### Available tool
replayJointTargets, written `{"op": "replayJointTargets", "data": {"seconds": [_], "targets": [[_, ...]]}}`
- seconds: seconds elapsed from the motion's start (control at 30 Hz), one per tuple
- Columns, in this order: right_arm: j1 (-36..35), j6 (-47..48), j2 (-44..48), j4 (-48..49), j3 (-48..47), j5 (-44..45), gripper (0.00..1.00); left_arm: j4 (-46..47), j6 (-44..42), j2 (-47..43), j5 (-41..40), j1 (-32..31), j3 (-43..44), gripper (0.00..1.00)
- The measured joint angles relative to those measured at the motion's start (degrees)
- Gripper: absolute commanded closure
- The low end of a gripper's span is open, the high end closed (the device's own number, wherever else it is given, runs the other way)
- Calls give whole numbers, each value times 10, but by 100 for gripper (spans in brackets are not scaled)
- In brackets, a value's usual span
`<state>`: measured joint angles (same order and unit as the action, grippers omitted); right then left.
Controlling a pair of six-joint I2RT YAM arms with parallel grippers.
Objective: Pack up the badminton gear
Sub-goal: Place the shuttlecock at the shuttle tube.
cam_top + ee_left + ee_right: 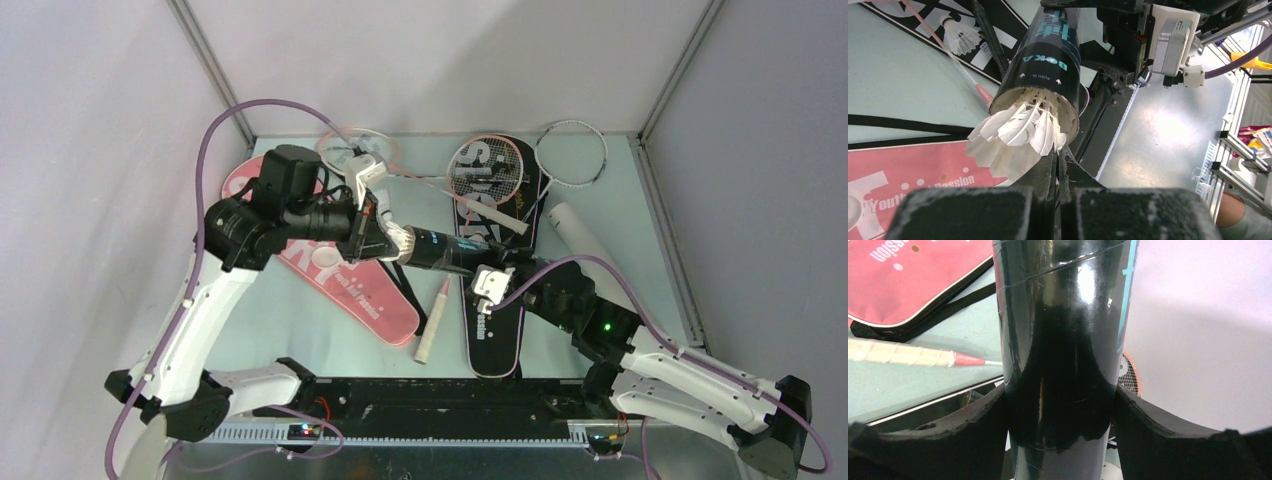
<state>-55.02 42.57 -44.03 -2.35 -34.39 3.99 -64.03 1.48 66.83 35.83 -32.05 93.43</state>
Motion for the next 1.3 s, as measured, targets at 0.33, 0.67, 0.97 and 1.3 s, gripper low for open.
{"op": "replayJointTargets", "data": {"seconds": [0.33, 0.67, 0.97, 1.3], "targets": [[0, 5, -11, 23, 0, -18, 69, 61, 22, 11, 40, -3, -37, 100], [-1, 0, -23, 26, 0, -21, 70, 137, 68, -10, 65, -7, -109, 100], [-2, -11, -26, 43, 0, -23, 70, 200, 105, -25, 79, -8, -144, 100], [-2, -23, -31, 51, 0, -32, 70, 240, 126, -42, 77, -9, -169, 77]]}}
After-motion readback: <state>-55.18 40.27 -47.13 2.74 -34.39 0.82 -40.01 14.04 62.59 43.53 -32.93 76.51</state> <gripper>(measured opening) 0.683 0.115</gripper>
